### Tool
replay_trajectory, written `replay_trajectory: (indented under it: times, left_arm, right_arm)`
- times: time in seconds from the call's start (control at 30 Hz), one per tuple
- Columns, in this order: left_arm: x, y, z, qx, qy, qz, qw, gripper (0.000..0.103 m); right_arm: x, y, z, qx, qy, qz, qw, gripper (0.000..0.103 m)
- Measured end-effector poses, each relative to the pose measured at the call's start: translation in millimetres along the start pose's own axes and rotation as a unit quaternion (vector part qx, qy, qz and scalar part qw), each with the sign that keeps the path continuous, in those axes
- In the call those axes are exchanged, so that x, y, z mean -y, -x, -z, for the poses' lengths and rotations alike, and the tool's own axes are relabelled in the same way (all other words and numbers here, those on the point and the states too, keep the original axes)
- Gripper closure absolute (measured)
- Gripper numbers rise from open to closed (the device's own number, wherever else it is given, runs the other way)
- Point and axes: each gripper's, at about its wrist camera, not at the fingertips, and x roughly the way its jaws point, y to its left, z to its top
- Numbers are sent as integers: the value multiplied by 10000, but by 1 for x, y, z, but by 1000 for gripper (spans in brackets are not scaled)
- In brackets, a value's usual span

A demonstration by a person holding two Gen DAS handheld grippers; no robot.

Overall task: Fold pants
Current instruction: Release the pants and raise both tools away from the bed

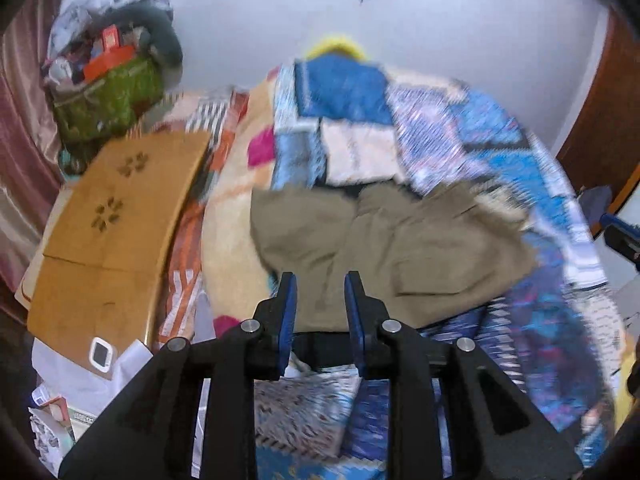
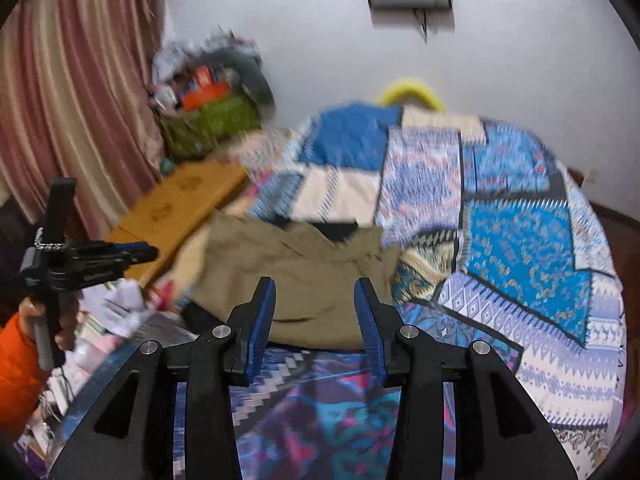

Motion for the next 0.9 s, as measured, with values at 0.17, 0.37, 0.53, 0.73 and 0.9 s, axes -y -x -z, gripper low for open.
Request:
replay_trajectory:
  times: [0.17, 0.37, 0.53, 0.73, 0.9]
  left_arm:
    - [26, 89, -4, 887, -138, 73, 9959, 79]
    - [55, 193, 11, 1963, -351, 97, 9799, 77]
    - [72, 261, 37, 2632, -487, 196, 9633, 64]
    - [82, 305, 63, 3021, -464, 271, 9518, 31]
    - [81, 318, 79, 3189, -401, 200, 9467, 4]
  right_arm:
    - [-31, 65, -8, 755, 123, -146, 9970, 66]
    - [-81, 147, -7, 1726, 541, -79, 9835, 66]
    - [-109, 193, 6, 2277, 640, -39, 9716, 66]
    - [-132, 224, 22, 2728, 676, 93, 9596, 43]
    - [-136, 231, 29, 2874, 540, 238, 9560, 18]
